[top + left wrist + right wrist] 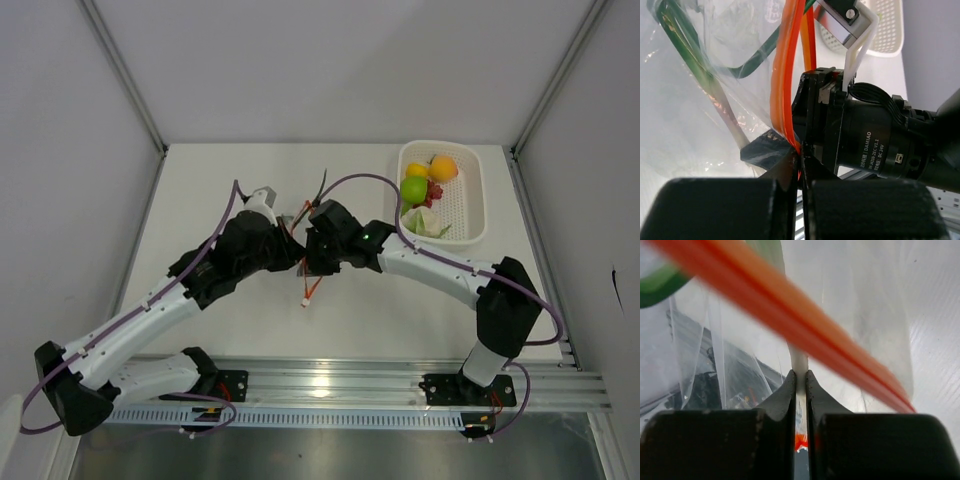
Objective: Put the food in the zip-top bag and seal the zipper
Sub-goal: Place the fake vegetable in the zipper food storage bag.
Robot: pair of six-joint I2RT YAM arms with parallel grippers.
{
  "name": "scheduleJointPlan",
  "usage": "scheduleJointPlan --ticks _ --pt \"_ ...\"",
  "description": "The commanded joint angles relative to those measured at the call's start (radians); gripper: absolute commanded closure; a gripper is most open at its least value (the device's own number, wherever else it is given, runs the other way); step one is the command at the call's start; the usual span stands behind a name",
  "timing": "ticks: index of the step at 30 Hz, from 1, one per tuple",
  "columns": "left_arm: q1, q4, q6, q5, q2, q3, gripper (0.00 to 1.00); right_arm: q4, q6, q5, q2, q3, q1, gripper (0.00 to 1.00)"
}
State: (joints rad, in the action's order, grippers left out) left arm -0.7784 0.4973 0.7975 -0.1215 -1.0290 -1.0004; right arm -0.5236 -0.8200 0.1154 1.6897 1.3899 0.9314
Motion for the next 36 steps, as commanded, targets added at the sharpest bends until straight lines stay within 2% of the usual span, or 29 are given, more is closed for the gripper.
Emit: scheduleJointPlan --ticks 1,2,4,5,7,8,15,18,21,22,24,27,31,36 --pt "-0.018 -0.083 0.048 0.065 0.014 -0.009 0.99 0.088 0.005 -0.060 0.022 -0.029 0.056 0.91" --pt "-0.018 -0.080 0.043 0.059 0.015 -0.009 0.99 0.076 0.021 -0.094 0.015 -0.040 0.066 0.79" --pt "-0.016 -0.071 0.034 0.042 0.020 -0.006 0.99 0.028 0.067 -0.155 -0.031 -0.052 0.092 0.68" --pt "-0.016 -0.071 0.032 0.037 0.020 -0.003 1.00 0.017 0.084 -0.183 -0.054 -0.063 0.099 0.55" --pt "-0.016 -0.069 0.023 0.031 0.023 0.002 0.99 -0.024 0.125 -0.223 -0.099 -0.068 0.107 0.46" --pt "-0.016 -0.065 0.020 0.023 0.023 0.000 0.99 -0.038 0.134 -0.233 -0.148 -0.069 0.107 0.36" --pt "-0.012 -0.028 -0.018 0.016 0.015 -0.041 0.99 -0.118 0.197 -0.296 -0.386 -0.057 0.093 0.36" --pt "-0.012 -0.017 -0.041 0.028 -0.003 -0.061 1.00 -0.154 0.194 -0.296 -0.479 -0.061 0.037 0.37" --pt "-0.012 -0.014 -0.053 0.054 -0.023 -0.067 1.00 -0.136 0.214 -0.174 -0.547 -0.094 -0.058 0.35" --pt "-0.012 -0.022 -0.057 0.066 -0.038 -0.072 1.00 -0.101 0.213 -0.066 -0.555 -0.121 -0.080 0.34" --pt "-0.013 -0.026 -0.060 0.095 -0.065 -0.089 0.99 -0.073 0.194 -0.037 -0.553 -0.143 -0.103 0.35" --pt "-0.012 -0.029 -0.051 0.161 -0.109 -0.096 0.99 -0.038 0.165 -0.094 -0.527 -0.181 -0.057 0.39" --pt "-0.012 -0.037 -0.046 0.163 -0.111 -0.090 0.99 -0.035 0.157 -0.209 -0.527 -0.181 0.000 0.42" --pt "-0.012 -0.034 -0.049 0.158 -0.088 -0.089 0.99 -0.079 0.163 -0.279 -0.550 -0.189 -0.034 0.44"
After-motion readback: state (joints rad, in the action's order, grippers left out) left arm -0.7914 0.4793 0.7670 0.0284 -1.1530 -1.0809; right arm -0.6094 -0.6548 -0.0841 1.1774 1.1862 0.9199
